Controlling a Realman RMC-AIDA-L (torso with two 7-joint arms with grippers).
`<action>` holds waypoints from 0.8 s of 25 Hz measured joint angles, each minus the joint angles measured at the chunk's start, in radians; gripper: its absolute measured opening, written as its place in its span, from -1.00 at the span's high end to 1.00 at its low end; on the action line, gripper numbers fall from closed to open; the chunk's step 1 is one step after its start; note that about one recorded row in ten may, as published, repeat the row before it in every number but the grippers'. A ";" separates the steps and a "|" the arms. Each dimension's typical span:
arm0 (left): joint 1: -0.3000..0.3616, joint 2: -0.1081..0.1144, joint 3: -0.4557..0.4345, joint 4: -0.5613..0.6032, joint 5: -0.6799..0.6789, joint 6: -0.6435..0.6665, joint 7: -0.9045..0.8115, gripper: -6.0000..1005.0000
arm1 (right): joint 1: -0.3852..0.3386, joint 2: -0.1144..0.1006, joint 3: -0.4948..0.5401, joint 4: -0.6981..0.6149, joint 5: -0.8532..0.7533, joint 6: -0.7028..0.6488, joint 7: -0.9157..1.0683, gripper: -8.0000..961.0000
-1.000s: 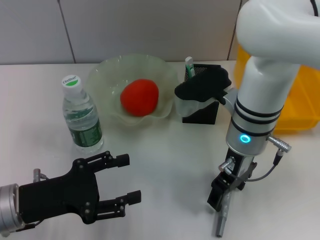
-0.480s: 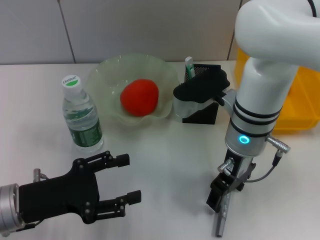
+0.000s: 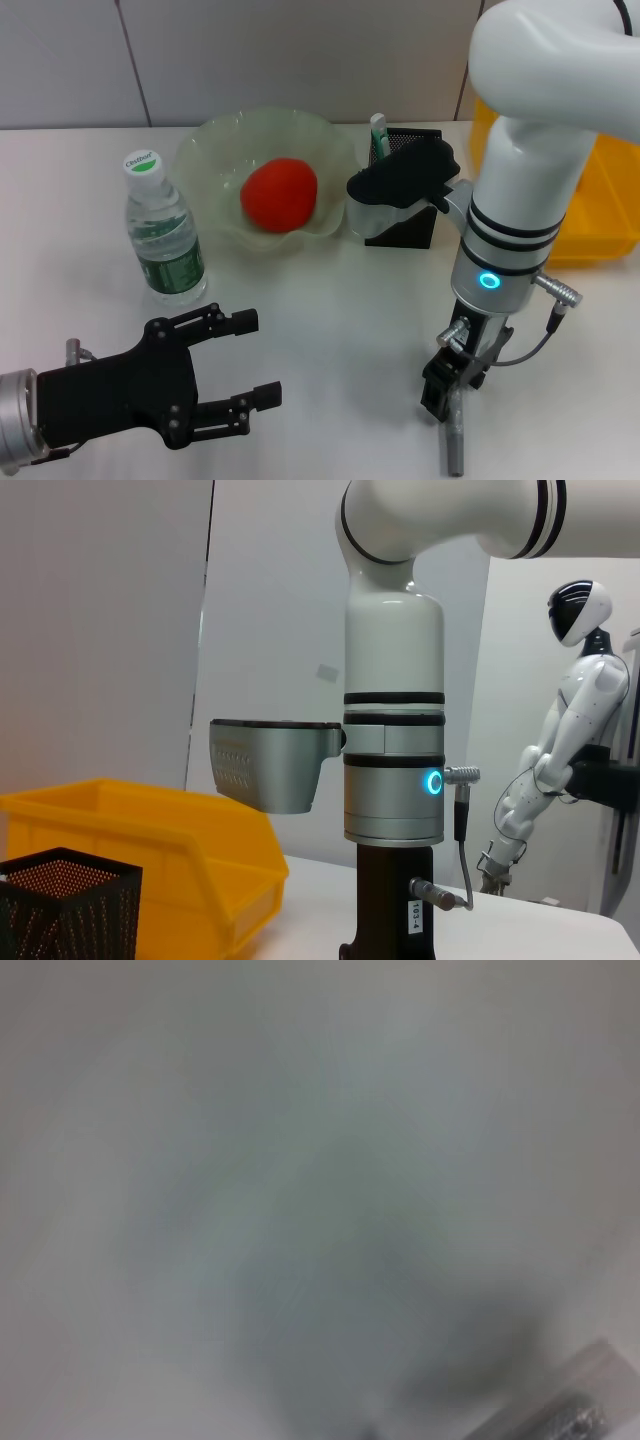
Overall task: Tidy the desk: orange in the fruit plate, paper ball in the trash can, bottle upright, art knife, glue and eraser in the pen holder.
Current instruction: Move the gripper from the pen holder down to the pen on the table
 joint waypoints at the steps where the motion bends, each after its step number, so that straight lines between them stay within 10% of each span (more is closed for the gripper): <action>1: 0.000 0.000 0.000 0.000 0.000 0.000 0.000 -0.60 | -0.001 0.000 0.000 0.000 0.000 -0.002 0.000 -0.56; 16: 0.000 0.000 -0.006 0.000 0.000 0.015 0.000 -0.61 | -0.005 0.000 0.000 -0.008 0.001 -0.007 0.000 -0.25; 20: 0.000 0.000 -0.007 0.000 0.000 0.016 0.000 -0.60 | -0.005 0.000 0.000 -0.006 0.001 -0.007 0.000 0.16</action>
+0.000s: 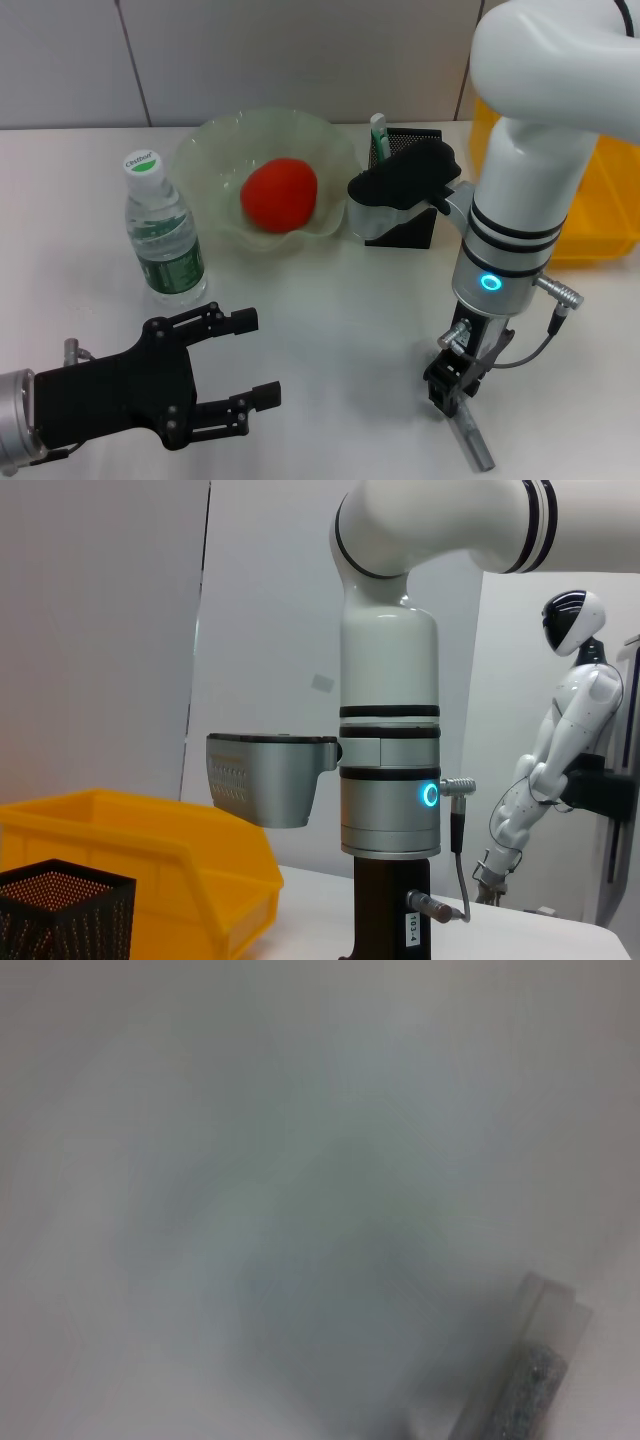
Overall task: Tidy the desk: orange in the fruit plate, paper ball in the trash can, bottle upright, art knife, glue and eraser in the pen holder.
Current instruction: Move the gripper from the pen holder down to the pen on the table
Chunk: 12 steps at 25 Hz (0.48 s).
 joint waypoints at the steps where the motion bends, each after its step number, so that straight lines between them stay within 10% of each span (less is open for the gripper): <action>1: 0.001 0.000 -0.001 0.000 0.000 0.000 0.000 -0.60 | 0.000 0.000 0.000 0.000 0.000 0.000 0.000 0.26; 12: 0.002 0.000 -0.001 0.000 0.000 0.000 0.000 -0.60 | 0.000 0.000 0.000 0.003 0.000 0.001 0.000 0.35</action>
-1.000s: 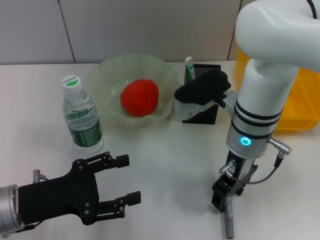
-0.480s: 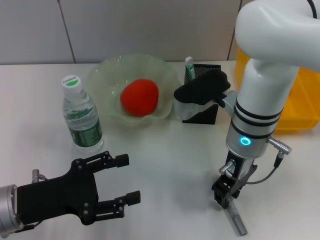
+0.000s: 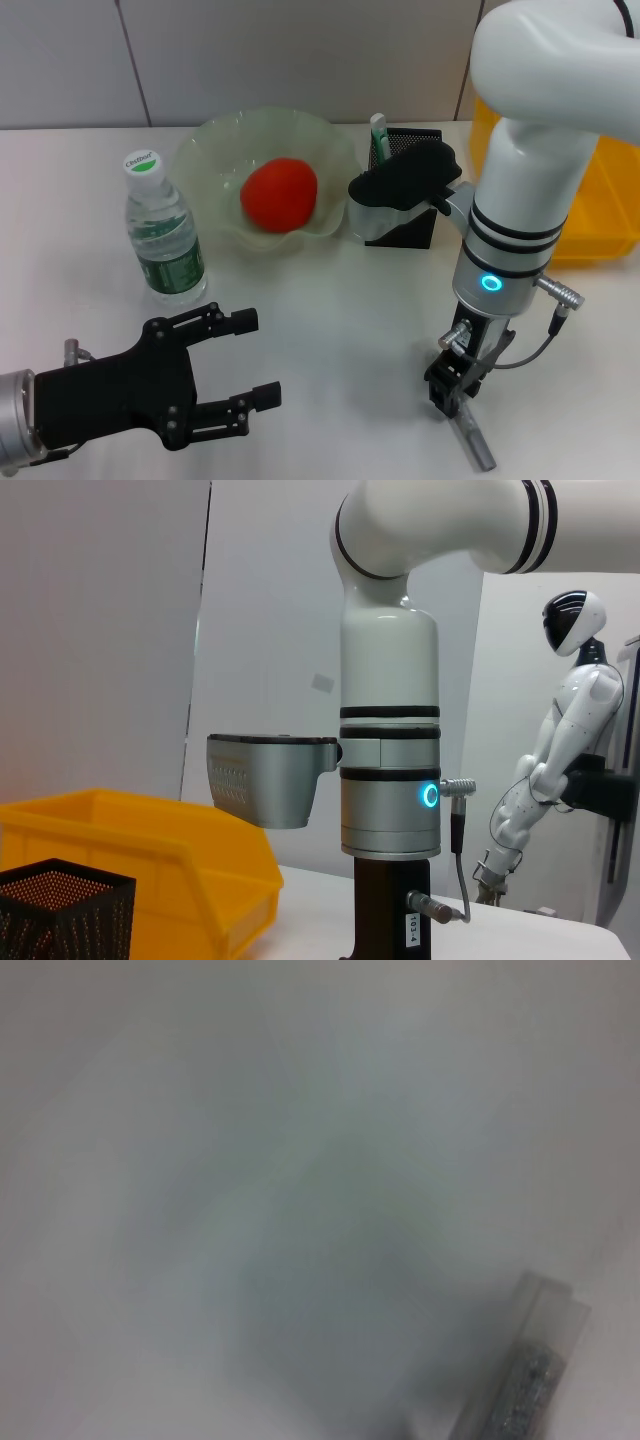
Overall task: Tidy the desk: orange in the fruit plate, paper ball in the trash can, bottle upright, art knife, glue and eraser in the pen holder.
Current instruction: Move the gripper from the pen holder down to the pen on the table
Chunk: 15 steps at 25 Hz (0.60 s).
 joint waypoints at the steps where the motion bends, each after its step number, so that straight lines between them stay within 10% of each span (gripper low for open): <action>1: 0.000 0.000 0.000 0.000 0.000 0.000 0.000 -0.60 | 0.000 0.000 0.000 0.001 0.000 0.000 -0.001 0.36; 15: 0.000 -0.001 -0.002 0.000 0.000 0.005 0.000 -0.61 | -0.001 0.000 0.000 0.001 0.000 0.001 -0.004 0.54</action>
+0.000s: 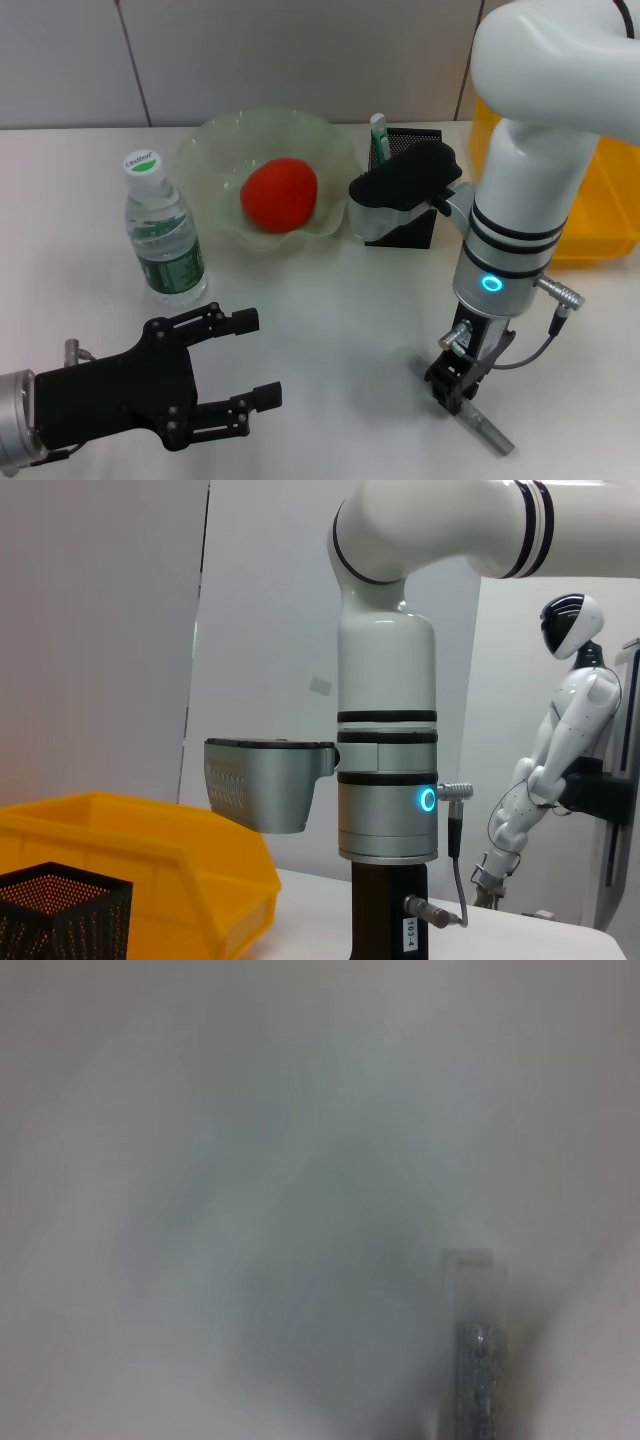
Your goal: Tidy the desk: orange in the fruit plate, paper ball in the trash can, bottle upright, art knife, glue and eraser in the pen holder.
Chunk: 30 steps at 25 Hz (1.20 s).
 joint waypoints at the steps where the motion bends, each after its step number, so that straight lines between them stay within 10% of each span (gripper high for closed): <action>1: 0.000 0.000 0.000 0.000 0.000 0.000 0.000 -0.61 | 0.000 0.000 0.000 0.000 0.000 0.000 0.000 0.54; 30: -0.003 0.000 0.000 0.009 0.000 0.004 0.003 -0.61 | -0.084 -0.014 0.058 -0.145 -0.025 -0.005 -0.045 0.71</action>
